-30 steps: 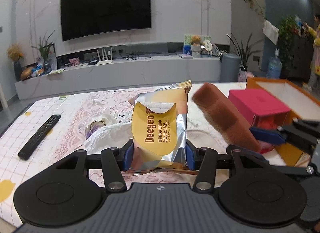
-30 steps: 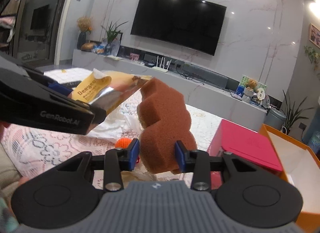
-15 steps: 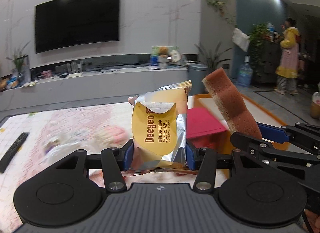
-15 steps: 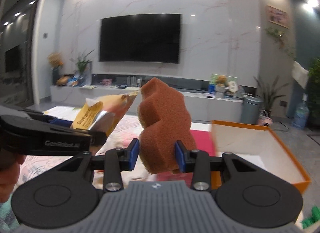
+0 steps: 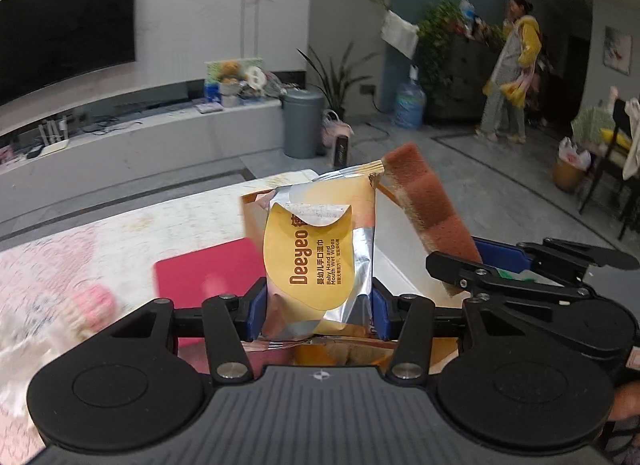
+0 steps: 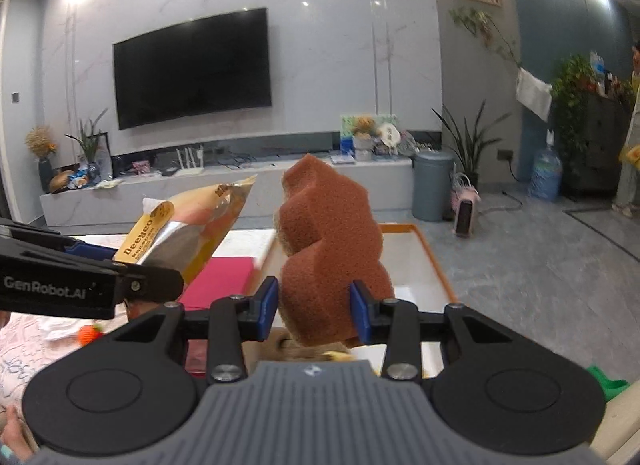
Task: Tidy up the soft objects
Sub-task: 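Carry the snack packet and sponge into the orange shoebox and release both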
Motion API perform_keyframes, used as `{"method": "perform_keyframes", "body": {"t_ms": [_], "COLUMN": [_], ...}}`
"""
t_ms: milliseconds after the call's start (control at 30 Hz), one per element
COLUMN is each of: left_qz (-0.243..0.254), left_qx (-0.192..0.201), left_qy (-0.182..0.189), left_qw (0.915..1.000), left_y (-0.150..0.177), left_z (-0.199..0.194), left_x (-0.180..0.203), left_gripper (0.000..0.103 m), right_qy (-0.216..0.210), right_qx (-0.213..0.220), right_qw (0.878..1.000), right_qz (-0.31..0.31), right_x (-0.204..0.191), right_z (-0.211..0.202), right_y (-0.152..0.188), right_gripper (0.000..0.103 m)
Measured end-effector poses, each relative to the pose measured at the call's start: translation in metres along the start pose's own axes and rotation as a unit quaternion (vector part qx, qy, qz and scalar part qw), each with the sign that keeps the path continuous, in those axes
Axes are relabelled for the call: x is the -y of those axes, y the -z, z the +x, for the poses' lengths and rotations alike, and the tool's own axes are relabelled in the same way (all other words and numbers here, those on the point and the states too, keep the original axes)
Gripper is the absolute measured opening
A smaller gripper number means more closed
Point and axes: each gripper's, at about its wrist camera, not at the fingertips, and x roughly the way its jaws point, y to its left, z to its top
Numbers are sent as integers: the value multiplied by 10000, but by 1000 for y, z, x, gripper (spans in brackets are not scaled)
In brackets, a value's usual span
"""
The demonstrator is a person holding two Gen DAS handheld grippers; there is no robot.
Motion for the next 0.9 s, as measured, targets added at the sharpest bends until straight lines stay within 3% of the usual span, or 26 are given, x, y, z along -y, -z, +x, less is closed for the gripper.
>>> {"method": "perform_keyframes", "body": {"t_ms": [200, 433, 600, 900], "left_qz": [52, 0, -117, 314], "left_qx": [-366, -935, -1355, -1929], "left_qy": [305, 231, -47, -255], "left_qw": [9989, 9954, 9907, 9804], "left_y": [-25, -41, -49, -48], "left_z": [47, 107, 148, 189], "left_x": [13, 16, 5, 2], "left_gripper": [58, 58, 58, 58], "right_qy": [-138, -452, -537, -352], "right_qx": [-558, -1373, -1917, -2516], "right_qw": [9982, 9885, 9789, 9670], "right_qz": [164, 450, 455, -197], "right_x": [49, 84, 89, 69], "right_z": [41, 100, 136, 194], "right_y": [-19, -32, -34, -33], "right_gripper": [38, 38, 38, 39]}}
